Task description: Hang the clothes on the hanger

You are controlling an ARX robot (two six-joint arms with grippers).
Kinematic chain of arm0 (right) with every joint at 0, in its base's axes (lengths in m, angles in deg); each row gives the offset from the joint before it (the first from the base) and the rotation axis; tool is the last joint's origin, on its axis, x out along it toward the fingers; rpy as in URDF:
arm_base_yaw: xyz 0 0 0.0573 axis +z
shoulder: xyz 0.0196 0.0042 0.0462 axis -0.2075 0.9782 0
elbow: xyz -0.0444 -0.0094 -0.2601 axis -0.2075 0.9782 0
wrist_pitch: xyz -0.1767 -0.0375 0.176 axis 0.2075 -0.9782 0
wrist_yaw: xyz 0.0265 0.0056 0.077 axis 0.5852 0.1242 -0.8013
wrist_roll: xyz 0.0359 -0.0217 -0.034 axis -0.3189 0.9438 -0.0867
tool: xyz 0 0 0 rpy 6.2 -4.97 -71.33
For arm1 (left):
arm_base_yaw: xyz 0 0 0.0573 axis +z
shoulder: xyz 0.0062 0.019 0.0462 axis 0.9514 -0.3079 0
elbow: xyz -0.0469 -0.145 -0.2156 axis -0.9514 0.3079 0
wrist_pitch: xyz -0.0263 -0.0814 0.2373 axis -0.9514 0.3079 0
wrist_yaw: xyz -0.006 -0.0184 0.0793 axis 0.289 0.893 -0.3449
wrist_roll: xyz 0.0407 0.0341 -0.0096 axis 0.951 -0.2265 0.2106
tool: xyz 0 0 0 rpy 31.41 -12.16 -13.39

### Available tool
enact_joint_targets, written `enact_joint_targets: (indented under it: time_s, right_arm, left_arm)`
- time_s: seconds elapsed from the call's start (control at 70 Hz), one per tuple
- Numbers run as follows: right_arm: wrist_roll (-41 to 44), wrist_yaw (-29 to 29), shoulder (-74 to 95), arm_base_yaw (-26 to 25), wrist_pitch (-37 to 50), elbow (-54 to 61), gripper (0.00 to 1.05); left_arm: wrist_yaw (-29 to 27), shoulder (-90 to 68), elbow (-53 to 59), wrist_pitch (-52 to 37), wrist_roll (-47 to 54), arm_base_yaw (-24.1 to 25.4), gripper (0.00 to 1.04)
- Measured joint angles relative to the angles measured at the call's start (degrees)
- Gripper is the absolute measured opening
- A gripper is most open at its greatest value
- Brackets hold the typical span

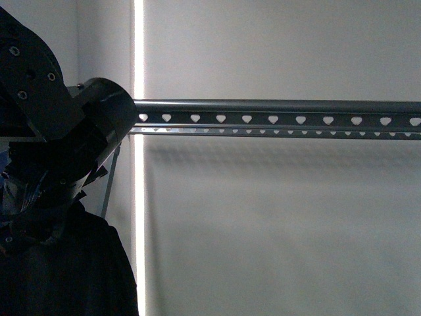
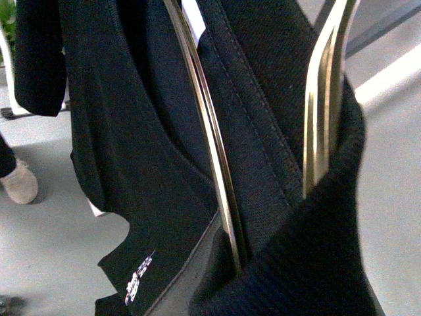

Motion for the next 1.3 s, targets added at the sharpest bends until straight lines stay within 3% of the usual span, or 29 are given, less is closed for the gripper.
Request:
enact_joint_targets:
  time_s: [0.243,0.371,0.457,0.585,0.814,0.885,1.099,1.299]
  right_arm:
    - [0.00,0.00,0.00,0.00,0.00,0.00,0.97]
    - [0.00,-0.02,0.00,0.00,0.00,0.00,0.97]
    - [0.02,0.00,0.00,0.02,0.02,0.00,0.97]
    - [0.00,-0.02,0.00,0.02,0.02,0.00,0.97]
    - [0.00,-0.02,0.00,0.02,0.02,0.00,0.97]
    - [0.00,-0.02,0.00,0.02,0.02,0.00,0.97]
    - [0.00,0.00,0.00,0.02,0.02,0.00,0.97]
    - [0.00,0.00,0.00,0.02,0.02,0.00,0.97]
  left_arm:
    - [4.70,2.95,4.81,-11.41,10.56,-0.33,0.14]
    - [12.61,-0.20,6.78,-27.87,18.80,2.05,0.14]
    - [15.91,-1.05,9.62,-33.97,23.76,2.45,0.14]
    - [19.56,2.08,16.39,-35.60,28.85,0.33,0.14]
    - [31.36,22.32,25.86,-35.76,32.74,-6.32,0.14]
    - [37.16,26.58,26.69,-36.57,34.91,-6.67,0.14]
    - [44.30,27.63,28.46,-38.38,39.23,-5.20,0.14]
    - [62.29,28.89,29.44,-38.86,50.69,-4.55,0.14]
